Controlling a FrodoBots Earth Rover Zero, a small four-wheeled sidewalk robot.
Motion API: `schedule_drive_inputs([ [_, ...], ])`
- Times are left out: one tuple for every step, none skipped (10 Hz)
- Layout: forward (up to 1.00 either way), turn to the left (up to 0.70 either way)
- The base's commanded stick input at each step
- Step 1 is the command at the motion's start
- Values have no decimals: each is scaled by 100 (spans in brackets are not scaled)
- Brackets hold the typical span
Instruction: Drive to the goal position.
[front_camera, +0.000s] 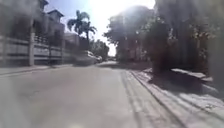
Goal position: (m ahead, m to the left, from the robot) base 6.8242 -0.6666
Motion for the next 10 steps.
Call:
schedule_drive_inputs([
  [100,-24],
  [100,-38],
  [100,-40],
  [100,-40],
  [100,-25],
  [100,-19],
  [100,-16],
  [100,-3],
  [100,0],
  [100,0],
])
